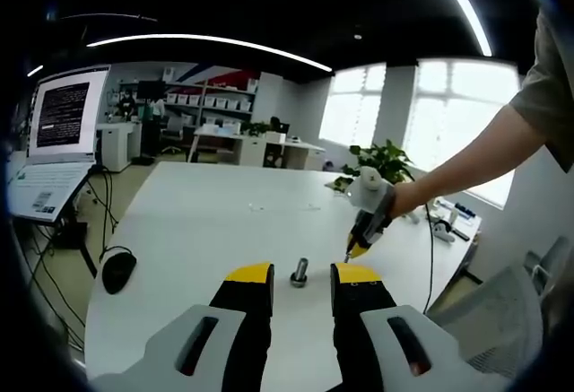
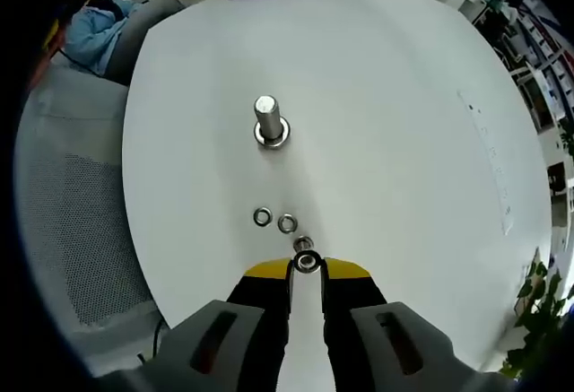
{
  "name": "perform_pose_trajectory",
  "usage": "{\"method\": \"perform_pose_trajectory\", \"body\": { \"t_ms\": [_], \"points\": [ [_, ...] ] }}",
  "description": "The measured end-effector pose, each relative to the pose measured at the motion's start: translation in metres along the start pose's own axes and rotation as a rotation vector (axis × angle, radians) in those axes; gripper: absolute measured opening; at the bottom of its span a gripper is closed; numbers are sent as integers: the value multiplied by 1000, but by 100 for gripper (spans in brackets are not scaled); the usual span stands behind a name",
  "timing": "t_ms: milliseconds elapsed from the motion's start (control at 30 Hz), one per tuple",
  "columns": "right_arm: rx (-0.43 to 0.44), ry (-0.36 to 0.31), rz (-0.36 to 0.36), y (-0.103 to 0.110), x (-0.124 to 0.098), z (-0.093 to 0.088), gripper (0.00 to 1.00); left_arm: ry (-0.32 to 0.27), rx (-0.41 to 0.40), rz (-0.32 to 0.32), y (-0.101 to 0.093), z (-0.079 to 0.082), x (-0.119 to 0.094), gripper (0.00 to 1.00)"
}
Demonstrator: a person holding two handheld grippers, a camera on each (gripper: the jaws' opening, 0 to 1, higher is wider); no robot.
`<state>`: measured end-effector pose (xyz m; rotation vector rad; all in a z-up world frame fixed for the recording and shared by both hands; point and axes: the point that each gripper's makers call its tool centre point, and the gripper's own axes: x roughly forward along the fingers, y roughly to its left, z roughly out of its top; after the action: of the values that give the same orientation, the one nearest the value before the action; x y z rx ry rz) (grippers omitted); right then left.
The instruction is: Place the washer onto the threaded stud by aligning its center hole with the stud, sliding it down to the base, and recovering from edge contact or off-axis alignment until the washer reaches the visible bottom stop.
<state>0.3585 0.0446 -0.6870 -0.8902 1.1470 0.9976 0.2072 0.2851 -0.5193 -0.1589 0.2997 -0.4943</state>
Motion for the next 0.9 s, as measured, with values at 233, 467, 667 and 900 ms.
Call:
{"method": "perform_pose_trajectory", "body": {
  "t_ms": [233, 467, 667, 900],
  "points": [
    [-4, 2, -9, -2, -1, 0, 14, 7, 2, -1, 0, -1, 0, 23],
    [-10, 3, -6, 2, 4, -1, 14, 5, 2, 1, 0, -1, 0, 23],
    [-13, 7, -6, 1, 5, 0, 14, 8, 1, 3, 1, -1, 0, 23],
    [-35, -2, -18, 0, 3, 4, 15, 6, 1, 1, 0, -1, 0, 23]
  ]
}}
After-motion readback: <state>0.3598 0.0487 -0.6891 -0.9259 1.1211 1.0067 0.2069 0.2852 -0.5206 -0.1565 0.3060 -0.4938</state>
